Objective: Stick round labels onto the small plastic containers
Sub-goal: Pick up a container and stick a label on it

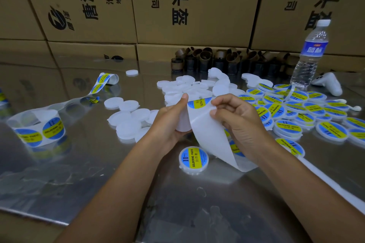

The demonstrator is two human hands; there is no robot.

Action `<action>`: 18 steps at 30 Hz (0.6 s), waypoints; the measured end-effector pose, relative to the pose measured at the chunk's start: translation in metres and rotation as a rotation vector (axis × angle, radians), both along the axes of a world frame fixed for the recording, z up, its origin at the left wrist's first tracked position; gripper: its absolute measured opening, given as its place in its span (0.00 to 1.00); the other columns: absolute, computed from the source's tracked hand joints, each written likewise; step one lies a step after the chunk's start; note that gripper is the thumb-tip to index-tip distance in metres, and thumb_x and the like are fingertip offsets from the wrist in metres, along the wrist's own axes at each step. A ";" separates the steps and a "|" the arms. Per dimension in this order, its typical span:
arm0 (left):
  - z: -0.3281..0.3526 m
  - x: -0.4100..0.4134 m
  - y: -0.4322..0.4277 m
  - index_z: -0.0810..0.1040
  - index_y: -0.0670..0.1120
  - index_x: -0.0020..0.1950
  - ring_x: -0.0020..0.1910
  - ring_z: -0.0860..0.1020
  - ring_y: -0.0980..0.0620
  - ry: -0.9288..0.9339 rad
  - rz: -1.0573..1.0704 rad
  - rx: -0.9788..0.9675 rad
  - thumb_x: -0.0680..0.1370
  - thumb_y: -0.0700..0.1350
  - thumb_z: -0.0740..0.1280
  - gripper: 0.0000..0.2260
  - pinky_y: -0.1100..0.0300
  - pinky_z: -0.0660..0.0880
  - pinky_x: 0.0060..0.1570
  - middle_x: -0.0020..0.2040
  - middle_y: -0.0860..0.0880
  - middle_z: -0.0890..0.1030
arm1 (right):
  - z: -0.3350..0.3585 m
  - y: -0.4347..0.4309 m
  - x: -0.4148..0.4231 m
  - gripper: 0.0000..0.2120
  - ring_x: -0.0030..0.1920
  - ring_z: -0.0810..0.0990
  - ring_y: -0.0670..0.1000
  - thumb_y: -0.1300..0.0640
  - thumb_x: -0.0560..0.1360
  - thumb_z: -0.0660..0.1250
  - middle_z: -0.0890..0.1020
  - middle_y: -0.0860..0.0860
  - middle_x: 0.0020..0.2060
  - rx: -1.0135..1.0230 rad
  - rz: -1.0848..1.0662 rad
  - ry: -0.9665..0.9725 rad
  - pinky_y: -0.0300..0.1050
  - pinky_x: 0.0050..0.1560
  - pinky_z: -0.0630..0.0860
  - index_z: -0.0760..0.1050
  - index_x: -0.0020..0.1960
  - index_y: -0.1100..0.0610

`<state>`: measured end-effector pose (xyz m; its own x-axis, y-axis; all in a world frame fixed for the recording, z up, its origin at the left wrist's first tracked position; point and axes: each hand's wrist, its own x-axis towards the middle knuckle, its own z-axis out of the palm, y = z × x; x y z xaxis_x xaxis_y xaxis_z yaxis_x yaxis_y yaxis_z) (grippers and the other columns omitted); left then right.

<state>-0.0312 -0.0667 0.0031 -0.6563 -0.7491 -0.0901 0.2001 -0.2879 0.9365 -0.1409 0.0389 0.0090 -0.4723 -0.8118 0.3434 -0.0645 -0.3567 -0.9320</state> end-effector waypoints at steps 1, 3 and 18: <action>0.001 0.000 0.000 0.80 0.40 0.57 0.49 0.82 0.46 0.018 0.019 -0.007 0.80 0.50 0.62 0.15 0.52 0.77 0.50 0.51 0.43 0.84 | 0.000 0.000 0.000 0.16 0.31 0.77 0.39 0.74 0.71 0.63 0.79 0.43 0.28 0.003 0.018 0.007 0.30 0.33 0.73 0.78 0.37 0.53; 0.002 0.000 0.000 0.81 0.40 0.54 0.45 0.82 0.47 0.074 0.048 -0.013 0.79 0.45 0.63 0.12 0.57 0.78 0.44 0.49 0.42 0.84 | 0.000 0.001 0.000 0.15 0.31 0.77 0.39 0.75 0.71 0.62 0.79 0.42 0.27 0.021 0.040 0.023 0.30 0.33 0.73 0.76 0.39 0.55; 0.002 0.001 0.004 0.79 0.46 0.55 0.41 0.81 0.49 0.166 0.089 -0.239 0.77 0.42 0.66 0.07 0.58 0.78 0.36 0.49 0.44 0.84 | -0.008 0.000 0.004 0.07 0.48 0.73 0.52 0.63 0.71 0.68 0.76 0.52 0.43 -0.110 -0.784 0.891 0.40 0.49 0.67 0.78 0.49 0.61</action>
<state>-0.0305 -0.0623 0.0049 -0.5782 -0.7914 0.1984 0.3705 -0.0380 0.9281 -0.1370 0.0394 0.0014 -0.3861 -0.3541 0.8518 -0.9097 -0.0070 -0.4153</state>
